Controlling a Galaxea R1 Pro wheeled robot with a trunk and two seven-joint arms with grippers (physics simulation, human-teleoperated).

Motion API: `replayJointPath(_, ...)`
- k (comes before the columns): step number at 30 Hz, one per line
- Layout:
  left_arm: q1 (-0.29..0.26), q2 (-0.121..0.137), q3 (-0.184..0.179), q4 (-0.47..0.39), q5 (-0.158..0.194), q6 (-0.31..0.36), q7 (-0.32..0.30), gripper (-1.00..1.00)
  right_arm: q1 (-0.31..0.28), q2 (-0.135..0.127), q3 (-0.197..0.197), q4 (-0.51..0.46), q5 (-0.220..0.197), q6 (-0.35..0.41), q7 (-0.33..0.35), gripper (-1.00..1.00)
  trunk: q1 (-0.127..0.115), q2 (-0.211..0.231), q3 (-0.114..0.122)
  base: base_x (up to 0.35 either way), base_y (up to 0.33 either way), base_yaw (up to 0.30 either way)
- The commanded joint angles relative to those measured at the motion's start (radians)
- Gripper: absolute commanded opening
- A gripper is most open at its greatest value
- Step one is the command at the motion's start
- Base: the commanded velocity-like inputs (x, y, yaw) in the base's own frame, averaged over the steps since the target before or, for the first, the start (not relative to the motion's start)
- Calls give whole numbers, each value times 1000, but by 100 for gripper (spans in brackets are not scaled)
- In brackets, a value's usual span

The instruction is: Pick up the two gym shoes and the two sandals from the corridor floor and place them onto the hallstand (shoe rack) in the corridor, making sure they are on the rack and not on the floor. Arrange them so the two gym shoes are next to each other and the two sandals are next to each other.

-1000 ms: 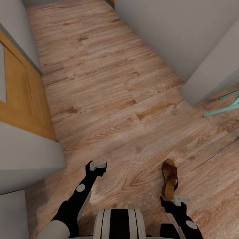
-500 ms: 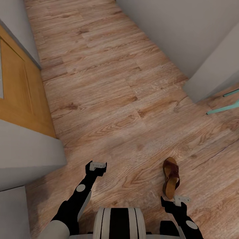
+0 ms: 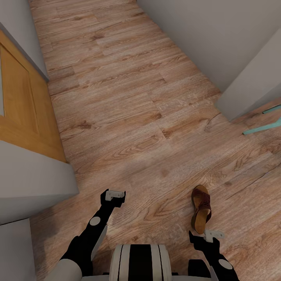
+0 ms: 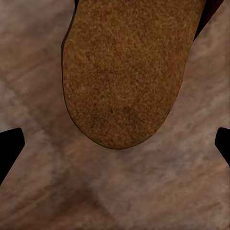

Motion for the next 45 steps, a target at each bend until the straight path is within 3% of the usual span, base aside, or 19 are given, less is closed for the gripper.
replayJointPath(1,0,0,0,0,-5,-3,0,100,0,0,-1,-1,0,4,1,100,0,0,0,0,0,0)
replayJointPath(40,0,0,0,0,-5,-2,0,100,0,-1,-2,-3,0,3,1,100,0,0,-1,38,0,2)
replayJointPath(45,0,0,0,0,-5,-2,0,100,0,-1,-2,-3,0,3,1,100,2,-1,-27,1,0,110)
